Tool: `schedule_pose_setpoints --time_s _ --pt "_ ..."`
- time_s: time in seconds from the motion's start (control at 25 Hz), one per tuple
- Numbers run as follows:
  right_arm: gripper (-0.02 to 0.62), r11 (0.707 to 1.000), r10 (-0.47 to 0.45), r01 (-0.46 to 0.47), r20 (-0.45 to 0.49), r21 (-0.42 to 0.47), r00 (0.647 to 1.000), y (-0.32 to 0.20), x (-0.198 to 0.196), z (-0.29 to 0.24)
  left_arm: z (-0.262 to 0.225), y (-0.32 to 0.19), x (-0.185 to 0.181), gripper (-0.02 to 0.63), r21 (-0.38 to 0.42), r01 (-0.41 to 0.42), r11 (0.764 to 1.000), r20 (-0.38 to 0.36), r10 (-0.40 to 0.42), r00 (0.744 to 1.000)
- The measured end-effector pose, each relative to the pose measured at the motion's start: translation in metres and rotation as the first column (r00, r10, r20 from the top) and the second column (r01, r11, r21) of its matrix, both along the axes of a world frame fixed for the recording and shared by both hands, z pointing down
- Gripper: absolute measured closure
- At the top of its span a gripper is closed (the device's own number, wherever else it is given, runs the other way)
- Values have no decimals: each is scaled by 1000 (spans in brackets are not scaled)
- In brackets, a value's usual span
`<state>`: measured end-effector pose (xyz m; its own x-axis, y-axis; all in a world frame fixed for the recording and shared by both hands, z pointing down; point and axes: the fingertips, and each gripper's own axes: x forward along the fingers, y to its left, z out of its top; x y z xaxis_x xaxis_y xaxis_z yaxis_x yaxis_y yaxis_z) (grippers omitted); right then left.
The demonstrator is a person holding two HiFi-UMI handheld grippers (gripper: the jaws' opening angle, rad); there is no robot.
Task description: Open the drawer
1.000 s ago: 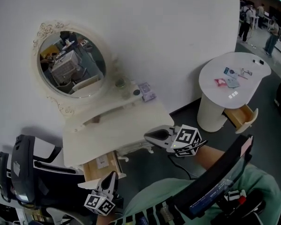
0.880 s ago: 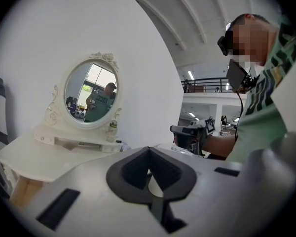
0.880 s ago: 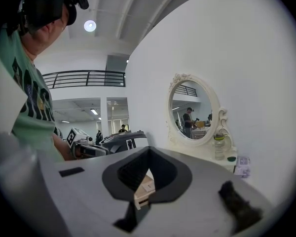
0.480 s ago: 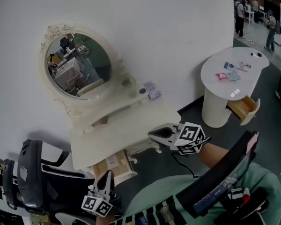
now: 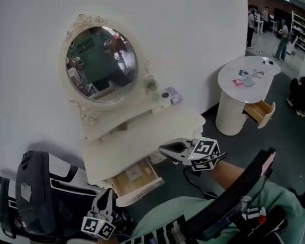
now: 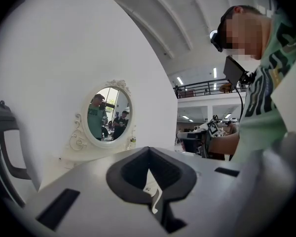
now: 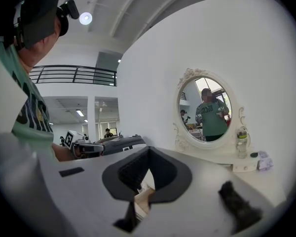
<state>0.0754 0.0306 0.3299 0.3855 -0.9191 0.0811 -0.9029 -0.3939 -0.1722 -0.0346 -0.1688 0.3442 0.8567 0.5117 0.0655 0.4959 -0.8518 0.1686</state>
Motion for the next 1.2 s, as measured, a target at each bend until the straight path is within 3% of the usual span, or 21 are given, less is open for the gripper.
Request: schedule_pose_setpoints --time_s 0.28,0.4,0.52,0.8,1.2 --pt "589 1000 2 -2 3 -12 1000 -5 -11 -6 3 -6 -3 597 -46 -16 999 -6 16 1000" --pt "589 1000 -26 26 -21 -15 999 9 -4 -14 0 10 4 597 -52 13 999 -32 -15 999" --pt "589 999 -48 48 -13 -15 999 31 3 -15 4 34 8 597 -105 41 994 -14 -43 999" --pt "589 999 -44 44 -17 -26 999 82 25 -6 8 95 30 597 -135 37 990 5 -36 999" --pt "589 1000 -17 17 -10 -6 1000 90 33 -1 8 101 37 597 -104 15 994 31 -12 999"
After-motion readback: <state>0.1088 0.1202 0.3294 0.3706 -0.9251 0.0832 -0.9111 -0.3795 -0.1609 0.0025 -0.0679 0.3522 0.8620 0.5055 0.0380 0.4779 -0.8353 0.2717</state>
